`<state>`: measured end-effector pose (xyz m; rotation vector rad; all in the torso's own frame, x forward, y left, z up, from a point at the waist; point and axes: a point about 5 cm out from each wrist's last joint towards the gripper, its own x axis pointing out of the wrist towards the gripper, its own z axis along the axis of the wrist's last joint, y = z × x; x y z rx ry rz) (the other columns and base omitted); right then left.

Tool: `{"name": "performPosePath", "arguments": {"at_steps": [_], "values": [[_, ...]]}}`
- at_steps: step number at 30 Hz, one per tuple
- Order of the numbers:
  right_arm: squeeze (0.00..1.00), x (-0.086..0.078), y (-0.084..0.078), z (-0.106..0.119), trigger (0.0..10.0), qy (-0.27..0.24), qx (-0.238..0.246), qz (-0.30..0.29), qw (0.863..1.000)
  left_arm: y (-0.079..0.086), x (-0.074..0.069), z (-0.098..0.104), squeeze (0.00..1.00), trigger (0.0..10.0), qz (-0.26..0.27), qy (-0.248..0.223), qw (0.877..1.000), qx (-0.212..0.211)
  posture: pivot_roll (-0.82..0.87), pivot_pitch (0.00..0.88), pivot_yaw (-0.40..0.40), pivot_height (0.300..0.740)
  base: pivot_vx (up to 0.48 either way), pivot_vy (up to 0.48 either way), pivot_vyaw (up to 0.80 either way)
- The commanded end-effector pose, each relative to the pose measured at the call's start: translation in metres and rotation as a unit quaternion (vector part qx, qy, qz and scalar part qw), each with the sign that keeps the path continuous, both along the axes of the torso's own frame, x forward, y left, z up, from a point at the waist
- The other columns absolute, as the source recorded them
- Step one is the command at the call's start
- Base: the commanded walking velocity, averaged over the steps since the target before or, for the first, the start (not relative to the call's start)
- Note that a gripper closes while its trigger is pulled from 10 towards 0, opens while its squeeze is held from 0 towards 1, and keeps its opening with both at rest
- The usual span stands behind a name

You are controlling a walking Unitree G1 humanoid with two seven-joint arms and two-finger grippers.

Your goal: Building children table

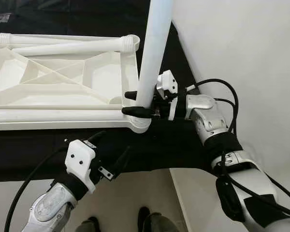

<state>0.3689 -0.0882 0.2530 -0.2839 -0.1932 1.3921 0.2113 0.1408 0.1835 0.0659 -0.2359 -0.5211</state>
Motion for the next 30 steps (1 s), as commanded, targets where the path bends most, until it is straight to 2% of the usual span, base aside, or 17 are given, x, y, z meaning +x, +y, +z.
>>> {"name": "performPosePath", "arguments": {"at_steps": [1, 4, 6, 8, 11, 12, 13, 19, 20, 21, 22, 23, 24, 27, 28, 29, 30], "values": [[0.0, 0.0, -0.007, -0.01, 0.0, 0.014, 0.001, -0.003, 1.0, -0.002, -0.004, -0.001, 0.0, 10.0, -0.013, 0.008, 1.0, 0.004, 0.12, 0.305, -0.129, 0.74, 0.0, 0.0, 0.0], [0.0, 0.0, -0.008, -0.011, 0.0, 0.014, 0.001, -0.005, 1.0, -0.003, -0.004, -0.001, 0.0, 10.0, -0.013, 0.008, 1.0, 0.003, 0.12, 0.305, -0.129, 0.74, 0.0, 0.0, 0.0], [0.0, 0.003, -0.007, -0.032, 0.0, 0.036, 0.026, -0.141, 0.989, -0.002, -0.005, -0.001, 0.0, 10.0, -0.014, 0.009, 1.0, 0.003, 0.1, 0.304, -0.138, 0.74, 0.0, 0.0, 0.0], [0.0, -0.003, -0.014, -0.077, 0.0, 0.063, 0.021, -0.475, 0.878, -0.002, -0.005, -0.002, 0.0, 10.0, -0.017, 0.013, 1.0, 0.001, 0.09, 0.317, -0.128, 0.74, 0.0, 0.0, 0.0], [0.0, -0.019, -0.007, -0.092, 0.0, 0.082, 0.011, -0.481, 0.873, -0.002, -0.006, -0.002, 0.0, 10.0, -0.018, 0.014, 1.0, 0.001, 0.09, 0.322, -0.128, 0.74, 0.0, 0.0, 0.0], [0.0, -0.045, 0.022, -0.101, 0.0, 0.087, 0.015, -0.41, 0.908, -0.003, -0.005, -0.001, 0.0, 10.0, -0.022, 0.013, 1.0, 0.001, 0.09, 0.312, -0.11, 0.74, 0.0, 0.0, 0.0], [0.0, -0.049, 0.031, -0.101, 0.0, 0.089, 0.023, -0.39, 0.916, -0.004, -0.005, -0.001, 0.0, 10.0, -0.023, 0.013, 1.0, 0.002, 0.09, 0.31, -0.104, 0.74, 0.0, 0.0, 0.0], [0.0, -0.043, 0.041, -0.095, 0.0, 0.086, 0.036, -0.365, 0.926, -0.003, -0.002, -0.001, 0.0, 10.0, -0.025, 0.012, 1.0, 0.005, 0.09, 0.301, -0.1, 0.74, 0.0, 0.0, 0.0], [0.0, -0.038, 0.041, -0.092, 10.0, 0.079, 0.035, -0.363, 0.928, -0.003, -0.001, -0.001, 0.0, 10.0, -0.025, 0.011, 1.0, 0.004, 0.09, 0.298, -0.104, 0.74, 0.0, 0.0, 0.0], [0.0, -0.038, 0.041, -0.092, 10.0, 0.079, 0.035, -0.363, 0.928, -0.003, -0.001, -0.001, 0.0, 10.0, -0.025, 0.011, 1.0, 0.004, 0.09, 0.298, -0.104, 0.74, 0.0, 0.0, 0.0], [0.71, -0.036, 0.042, -0.084, 10.0, 0.069, 0.043, -0.353, 0.932, -0.003, -0.001, -0.001, 0.0, 10.0, -0.026, 0.011, 1.0, 0.005, 0.1, 0.293, -0.105, 0.74, 0.0, 0.0, 0.0], [0.71, -0.035, 0.043, -0.078, 10.0, 0.062, 0.048, -0.348, 0.934, -0.004, -0.001, -0.001, 0.0, 10.0, -0.026, 0.011, 1.0, 0.005, 0.1, 0.293, -0.105, 0.74, 0.0, 0.0, 0.0], [1.0, -0.035, 0.045, -0.068, 10.0, 0.058, 0.065, -0.324, 0.942, -0.003, -0.001, -0.001, 0.0, 10.0, -0.026, 0.01, 1.0, 0.006, 0.1, 0.293, -0.105, 0.74, 0.0, 0.0, 0.0], [1.0, -0.037, 0.05, -0.053, 10.0, 0.055, 0.086, -0.281, 0.954, -0.002, 0.0, 0.0, 0.0, 10.0, -0.024, 0.01, 1.0, 0.007, 0.1, 0.291, -0.104, 0.74, 0.0, 0.0, 0.0], [0.35, -0.037, 0.05, -0.043, 10.0, 0.05, 0.093, -0.238, 0.966, -0.002, 0.001, 0.0, 0.0, 10.0, -0.023, 0.009, 1.0, 0.007, 0.1, 0.287, -0.105, 0.74, 0.0, 0.0, 0.0], [0.35, -0.037, 0.05, -0.043, 10.0, 0.05, 0.093, -0.238, 0.966, -0.002, 0.001, 0.0, 0.0, 10.0, -0.023, 0.009, 1.0, 0.007, 0.1, 0.287, -0.105, 0.74, 0.0, 0.0, 0.0], [0.0, -0.036, 0.048, -0.038, 10.0, 0.042, 0.092, -0.208, 0.973, -0.002, 0.001, 0.0, 0.0, 10.0, -0.024, 0.008, 1.0, 0.007, 0.1, 0.285, -0.105, 0.74, 0.0, 0.0, 0.0]]}}
